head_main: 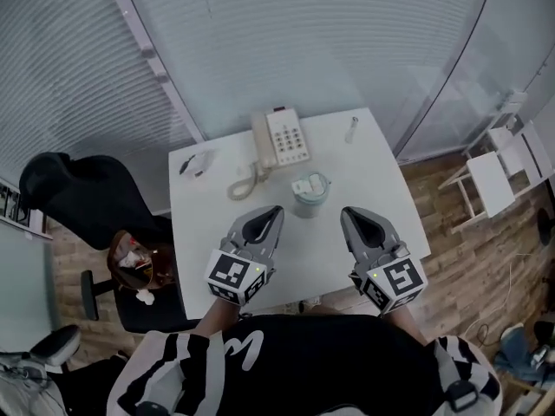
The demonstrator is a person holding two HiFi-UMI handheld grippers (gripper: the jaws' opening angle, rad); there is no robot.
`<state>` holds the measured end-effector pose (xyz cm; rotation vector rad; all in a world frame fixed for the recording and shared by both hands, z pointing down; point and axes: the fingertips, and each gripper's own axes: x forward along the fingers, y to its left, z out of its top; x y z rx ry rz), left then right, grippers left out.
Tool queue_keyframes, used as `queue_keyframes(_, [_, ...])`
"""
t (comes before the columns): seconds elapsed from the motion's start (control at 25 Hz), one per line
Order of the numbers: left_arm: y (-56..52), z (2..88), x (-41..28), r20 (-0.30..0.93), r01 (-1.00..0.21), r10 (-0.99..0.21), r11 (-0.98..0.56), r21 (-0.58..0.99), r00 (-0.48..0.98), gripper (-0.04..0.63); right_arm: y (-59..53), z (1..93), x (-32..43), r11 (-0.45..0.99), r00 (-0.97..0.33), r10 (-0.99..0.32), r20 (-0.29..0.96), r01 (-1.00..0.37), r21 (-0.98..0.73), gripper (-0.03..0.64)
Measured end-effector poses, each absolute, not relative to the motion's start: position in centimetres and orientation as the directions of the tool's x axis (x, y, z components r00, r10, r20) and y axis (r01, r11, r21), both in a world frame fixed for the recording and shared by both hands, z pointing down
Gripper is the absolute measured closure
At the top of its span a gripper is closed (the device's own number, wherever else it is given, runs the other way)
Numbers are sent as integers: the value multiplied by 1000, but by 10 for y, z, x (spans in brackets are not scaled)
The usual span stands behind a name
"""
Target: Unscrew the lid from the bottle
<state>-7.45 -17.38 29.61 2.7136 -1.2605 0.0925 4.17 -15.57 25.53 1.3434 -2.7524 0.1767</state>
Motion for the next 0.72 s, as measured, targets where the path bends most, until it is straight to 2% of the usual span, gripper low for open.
queue_keyframes(0.12, [-182, 296, -71, 128, -768, -758, -634, 91, 640, 595, -163, 258, 41, 618, -621, -773, 132, -784, -69, 615])
queue_keyframes(0.24, [-195, 301, -76, 87, -790, -785, -611, 55, 614, 594, -174, 273, 44, 626, -628, -768, 126, -777, -58, 615])
queue_keyframes(0.36, [-197, 318, -80, 68, -796, -794, -596, 100, 603, 594, -176, 290, 52, 635, -635, -763, 124, -771, -45, 615])
queue_keyframes(0.52, [-214, 328, -96, 58, -821, -821, -560, 113, 568, 593, -194, 291, 51, 651, -655, -753, 57, -755, -71, 615])
queue_keyframes(0.68, [-222, 339, -87, 70, -785, -783, -610, 107, 618, 504, -215, 303, 52, 691, -688, -720, 93, -723, 1, 615])
queue_keyframes(0.72, [-219, 345, -82, 83, -768, -764, -631, 109, 640, 474, -214, 305, 52, 699, -695, -712, 101, -715, -1, 594])
